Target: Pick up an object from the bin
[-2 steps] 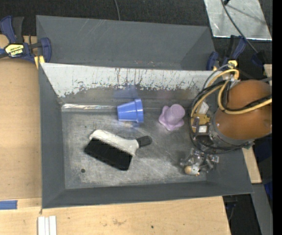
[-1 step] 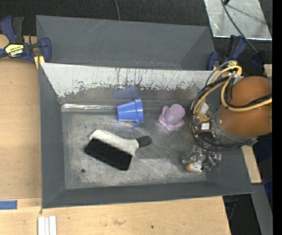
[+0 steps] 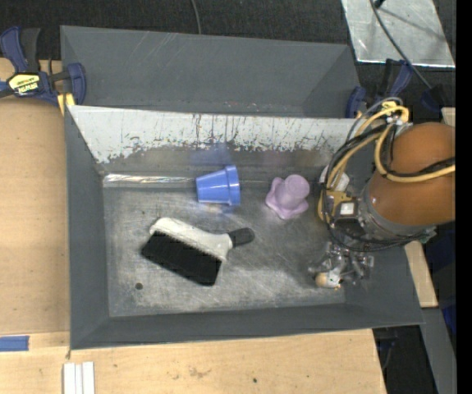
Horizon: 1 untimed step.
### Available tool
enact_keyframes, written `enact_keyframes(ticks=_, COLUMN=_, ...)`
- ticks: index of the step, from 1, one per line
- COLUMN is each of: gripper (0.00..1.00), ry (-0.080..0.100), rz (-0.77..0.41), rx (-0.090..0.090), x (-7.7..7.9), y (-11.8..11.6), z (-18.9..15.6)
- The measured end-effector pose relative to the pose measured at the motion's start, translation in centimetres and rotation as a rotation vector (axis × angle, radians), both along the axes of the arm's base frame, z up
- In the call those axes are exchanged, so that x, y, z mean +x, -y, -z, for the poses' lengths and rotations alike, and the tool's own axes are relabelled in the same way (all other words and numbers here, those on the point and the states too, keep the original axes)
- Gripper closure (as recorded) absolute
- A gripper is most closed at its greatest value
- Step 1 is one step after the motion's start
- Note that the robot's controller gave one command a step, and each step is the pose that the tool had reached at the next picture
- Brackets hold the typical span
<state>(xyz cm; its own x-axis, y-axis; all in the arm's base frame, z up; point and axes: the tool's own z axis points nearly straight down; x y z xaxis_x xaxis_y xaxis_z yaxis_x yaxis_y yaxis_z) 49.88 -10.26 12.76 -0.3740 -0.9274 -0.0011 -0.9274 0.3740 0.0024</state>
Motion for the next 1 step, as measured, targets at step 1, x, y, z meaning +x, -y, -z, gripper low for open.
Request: enact_keyframes(ticks=1, gripper=1.00, ry=0.005, rz=0.000, rx=-0.001, x=0.11, y=0.02, z=-1.65)
